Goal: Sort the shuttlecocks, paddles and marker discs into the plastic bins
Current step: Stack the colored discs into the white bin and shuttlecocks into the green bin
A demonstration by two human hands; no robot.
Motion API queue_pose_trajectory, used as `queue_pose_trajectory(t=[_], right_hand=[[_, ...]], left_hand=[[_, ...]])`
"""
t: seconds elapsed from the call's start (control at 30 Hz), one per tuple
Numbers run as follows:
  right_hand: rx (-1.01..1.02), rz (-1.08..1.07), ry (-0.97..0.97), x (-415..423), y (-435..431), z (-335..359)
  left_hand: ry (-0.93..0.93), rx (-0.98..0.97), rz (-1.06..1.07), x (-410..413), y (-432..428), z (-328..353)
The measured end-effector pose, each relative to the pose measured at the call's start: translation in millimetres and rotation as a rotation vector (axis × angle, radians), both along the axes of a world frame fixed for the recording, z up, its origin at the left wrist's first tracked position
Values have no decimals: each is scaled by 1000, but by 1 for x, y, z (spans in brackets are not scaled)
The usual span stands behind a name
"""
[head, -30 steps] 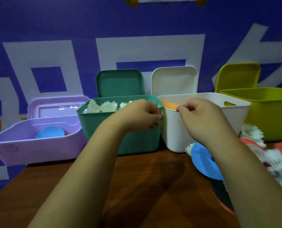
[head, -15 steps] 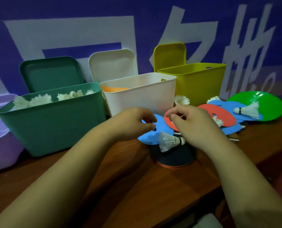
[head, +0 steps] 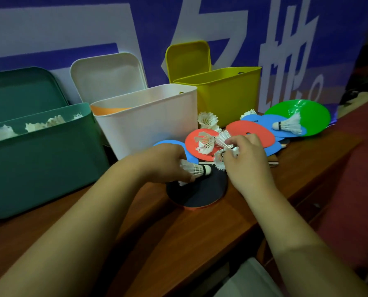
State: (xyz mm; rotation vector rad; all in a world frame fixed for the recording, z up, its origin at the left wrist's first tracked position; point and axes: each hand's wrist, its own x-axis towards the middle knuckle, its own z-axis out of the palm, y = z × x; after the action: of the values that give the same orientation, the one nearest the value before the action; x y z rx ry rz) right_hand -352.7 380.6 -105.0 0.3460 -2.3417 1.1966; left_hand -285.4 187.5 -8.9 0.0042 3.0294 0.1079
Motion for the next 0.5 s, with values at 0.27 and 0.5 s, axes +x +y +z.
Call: queue_pose_trajectory(t=[0.27, 0.5], right_hand=[[103, -43, 25, -2, 0, -11], [-82, 24, 230, 11, -8, 5]], left_hand=[[137, 262, -19, -2, -16, 0], [253, 305, -13, 7, -30, 19]])
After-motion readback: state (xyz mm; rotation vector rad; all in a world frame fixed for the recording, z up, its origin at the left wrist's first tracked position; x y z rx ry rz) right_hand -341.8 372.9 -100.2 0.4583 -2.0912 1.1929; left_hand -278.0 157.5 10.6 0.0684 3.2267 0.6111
